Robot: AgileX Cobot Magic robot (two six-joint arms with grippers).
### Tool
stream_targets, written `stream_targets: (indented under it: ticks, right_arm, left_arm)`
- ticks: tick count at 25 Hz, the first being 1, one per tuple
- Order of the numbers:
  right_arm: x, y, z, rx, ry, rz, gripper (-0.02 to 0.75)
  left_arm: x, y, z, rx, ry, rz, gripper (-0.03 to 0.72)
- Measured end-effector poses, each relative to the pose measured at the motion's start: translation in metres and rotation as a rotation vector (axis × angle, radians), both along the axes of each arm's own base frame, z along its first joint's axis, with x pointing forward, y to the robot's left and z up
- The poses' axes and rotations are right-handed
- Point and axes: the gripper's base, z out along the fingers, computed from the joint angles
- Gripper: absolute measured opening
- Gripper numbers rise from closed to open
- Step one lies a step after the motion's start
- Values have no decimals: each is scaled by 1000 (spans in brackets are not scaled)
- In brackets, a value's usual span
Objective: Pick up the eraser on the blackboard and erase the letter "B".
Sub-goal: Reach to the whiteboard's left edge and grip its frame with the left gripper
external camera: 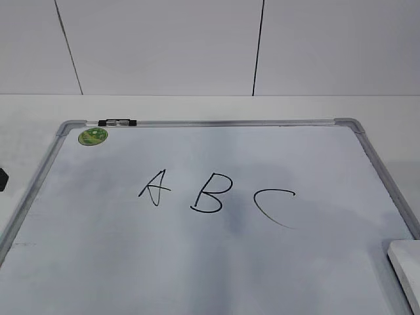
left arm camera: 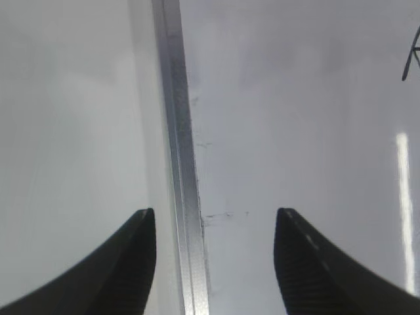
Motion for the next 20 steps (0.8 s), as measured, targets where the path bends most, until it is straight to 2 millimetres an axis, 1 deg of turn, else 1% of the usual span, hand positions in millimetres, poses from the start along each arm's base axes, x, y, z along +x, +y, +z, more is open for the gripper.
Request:
stream_targets:
  ticks: [5, 11, 16, 20]
  right_arm:
    - [8, 1, -5, -11, 43, 0, 669]
    - [26, 3, -23, -30, 180, 1, 669]
    - [40, 5, -35, -38, 229, 5, 669]
    - [45, 6, -36, -35, 201, 17, 669]
  left_arm:
    - [22, 0, -12, -2, 40, 2, 433]
    - [41, 0, -36, -3, 117, 4, 434]
    - [47, -1, -50, -3, 159, 2, 434]
    - [48, -1, -54, -3, 173, 1, 434]
